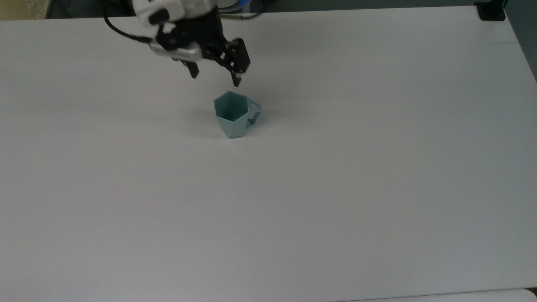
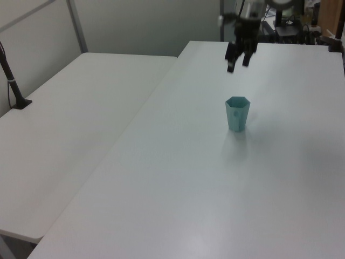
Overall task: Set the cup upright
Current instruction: 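Open the gripper and raise it away from the cup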
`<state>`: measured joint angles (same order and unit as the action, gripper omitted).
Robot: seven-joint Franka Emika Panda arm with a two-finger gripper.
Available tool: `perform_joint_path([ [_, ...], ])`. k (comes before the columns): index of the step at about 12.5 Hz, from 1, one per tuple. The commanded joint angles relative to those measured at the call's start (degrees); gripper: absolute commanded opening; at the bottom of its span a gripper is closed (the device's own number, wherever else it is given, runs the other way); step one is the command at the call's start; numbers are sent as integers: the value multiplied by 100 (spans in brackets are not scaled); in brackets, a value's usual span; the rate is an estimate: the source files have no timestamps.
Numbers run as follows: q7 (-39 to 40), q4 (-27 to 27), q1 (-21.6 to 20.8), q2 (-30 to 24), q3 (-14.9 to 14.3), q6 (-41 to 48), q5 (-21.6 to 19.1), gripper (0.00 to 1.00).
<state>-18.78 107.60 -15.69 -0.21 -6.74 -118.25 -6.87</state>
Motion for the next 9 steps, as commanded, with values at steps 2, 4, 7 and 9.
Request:
perform_joint_path([
  [2, 1925, -641, 426, -427, -63, 1568, 770, 100],
  [4, 2483, -819, 479, -445, -81, 2147, 1047, 100],
  [7, 2467, -846, 479, -489, -99, 2165, 1047, 100],
  [9, 2502, -881, 470, -524, -221, 2165, 1030, 100],
])
